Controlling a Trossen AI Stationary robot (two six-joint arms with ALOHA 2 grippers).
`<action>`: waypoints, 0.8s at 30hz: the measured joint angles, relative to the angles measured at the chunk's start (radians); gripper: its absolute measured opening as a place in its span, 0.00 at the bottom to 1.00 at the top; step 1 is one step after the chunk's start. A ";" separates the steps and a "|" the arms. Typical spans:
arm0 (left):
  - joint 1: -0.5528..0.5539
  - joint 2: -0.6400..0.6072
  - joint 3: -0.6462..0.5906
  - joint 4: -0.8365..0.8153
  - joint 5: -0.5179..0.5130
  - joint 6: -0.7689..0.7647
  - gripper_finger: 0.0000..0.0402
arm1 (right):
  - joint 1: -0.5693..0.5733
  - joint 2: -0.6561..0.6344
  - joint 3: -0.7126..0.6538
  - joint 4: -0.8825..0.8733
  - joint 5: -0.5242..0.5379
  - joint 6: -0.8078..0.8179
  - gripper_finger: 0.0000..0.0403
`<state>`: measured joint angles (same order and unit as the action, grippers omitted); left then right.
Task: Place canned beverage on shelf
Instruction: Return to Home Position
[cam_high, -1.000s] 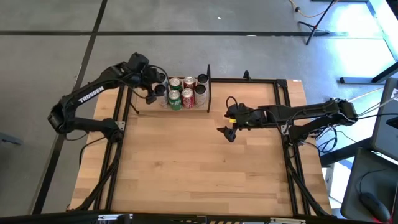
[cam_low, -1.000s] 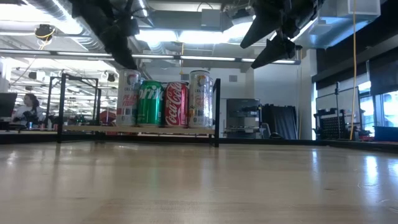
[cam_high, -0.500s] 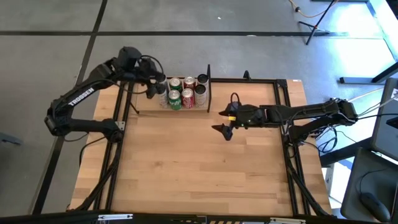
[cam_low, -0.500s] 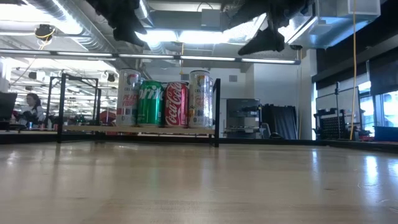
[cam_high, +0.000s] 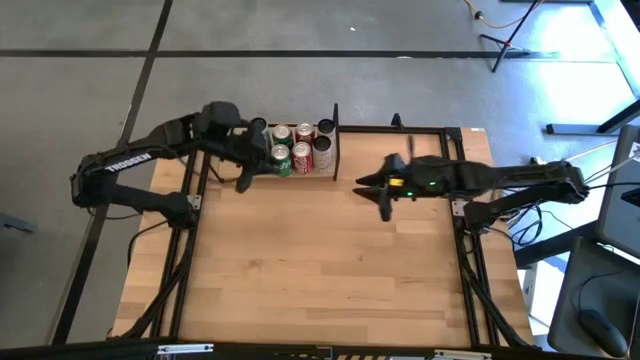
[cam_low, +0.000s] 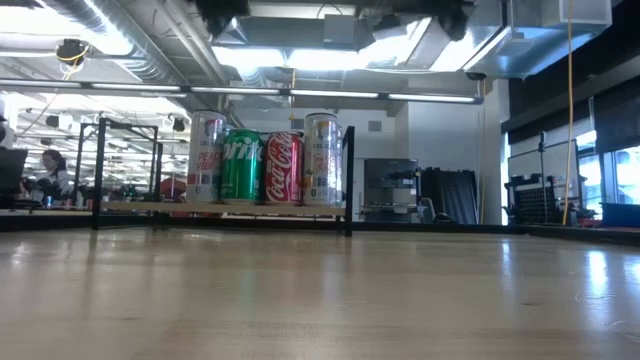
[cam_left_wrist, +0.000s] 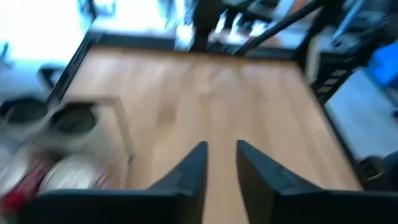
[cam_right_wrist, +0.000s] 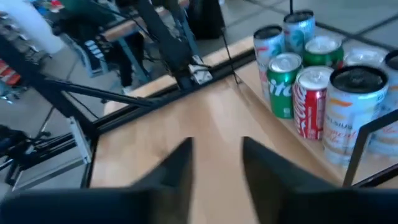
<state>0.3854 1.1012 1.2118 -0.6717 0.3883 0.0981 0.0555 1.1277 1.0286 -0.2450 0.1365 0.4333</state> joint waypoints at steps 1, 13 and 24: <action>-0.028 -0.005 0.000 0.028 -0.004 -0.014 0.15 | 0.008 -0.032 -0.015 0.001 -0.003 -0.009 0.24; -0.231 0.006 -0.001 0.065 -0.394 -0.202 0.03 | 0.056 -0.408 -0.305 0.001 -0.005 -0.010 0.16; -0.298 -0.009 -0.095 0.169 -0.423 -0.254 0.02 | 0.056 -0.455 -0.337 0.008 0.006 -0.171 0.19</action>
<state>0.0871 1.0924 1.1170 -0.5023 -0.0347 -0.1561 0.1112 0.6726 0.6918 -0.2373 0.1428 0.2621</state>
